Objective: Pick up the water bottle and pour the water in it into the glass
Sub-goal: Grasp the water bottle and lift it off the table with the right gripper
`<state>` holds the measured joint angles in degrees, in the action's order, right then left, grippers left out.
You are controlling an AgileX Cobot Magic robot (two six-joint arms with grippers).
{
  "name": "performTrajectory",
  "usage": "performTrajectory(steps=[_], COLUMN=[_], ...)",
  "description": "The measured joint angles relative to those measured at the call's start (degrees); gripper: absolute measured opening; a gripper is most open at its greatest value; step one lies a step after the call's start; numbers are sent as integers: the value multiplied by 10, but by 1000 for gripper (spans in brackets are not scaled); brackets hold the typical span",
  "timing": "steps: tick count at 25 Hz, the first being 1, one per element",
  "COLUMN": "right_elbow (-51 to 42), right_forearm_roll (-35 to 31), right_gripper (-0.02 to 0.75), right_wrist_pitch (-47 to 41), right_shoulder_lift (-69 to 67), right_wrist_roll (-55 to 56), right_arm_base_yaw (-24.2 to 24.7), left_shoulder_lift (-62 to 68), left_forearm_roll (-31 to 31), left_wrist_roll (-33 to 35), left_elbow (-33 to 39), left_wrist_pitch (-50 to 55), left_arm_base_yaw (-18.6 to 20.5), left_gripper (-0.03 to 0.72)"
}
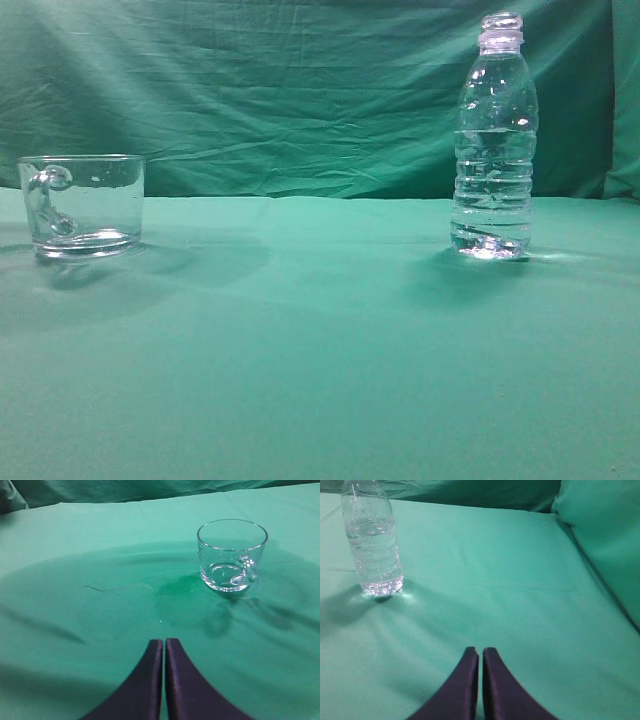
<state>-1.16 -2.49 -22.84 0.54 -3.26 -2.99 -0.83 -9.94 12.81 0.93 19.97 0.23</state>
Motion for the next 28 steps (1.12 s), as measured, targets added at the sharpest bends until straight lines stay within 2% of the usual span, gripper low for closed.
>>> performTrajectory(steps=[23,28], right_elbow=[0,-3], right_forearm_roll=[1,4], right_gripper=[0,0], right_wrist_pitch=[0,25], right_shoulder_lift=[0,0], right_wrist_roll=[-2,-19], right_arm_base_yaw=[0,0], left_shoulder_lift=[0,0], left_forearm_roll=[0,0], left_wrist_roll=[0,0], left_elbow=[0,0], left_wrist_pitch=[0,0], left_arm_base_yaw=[0,0], left_gripper=[0,0])
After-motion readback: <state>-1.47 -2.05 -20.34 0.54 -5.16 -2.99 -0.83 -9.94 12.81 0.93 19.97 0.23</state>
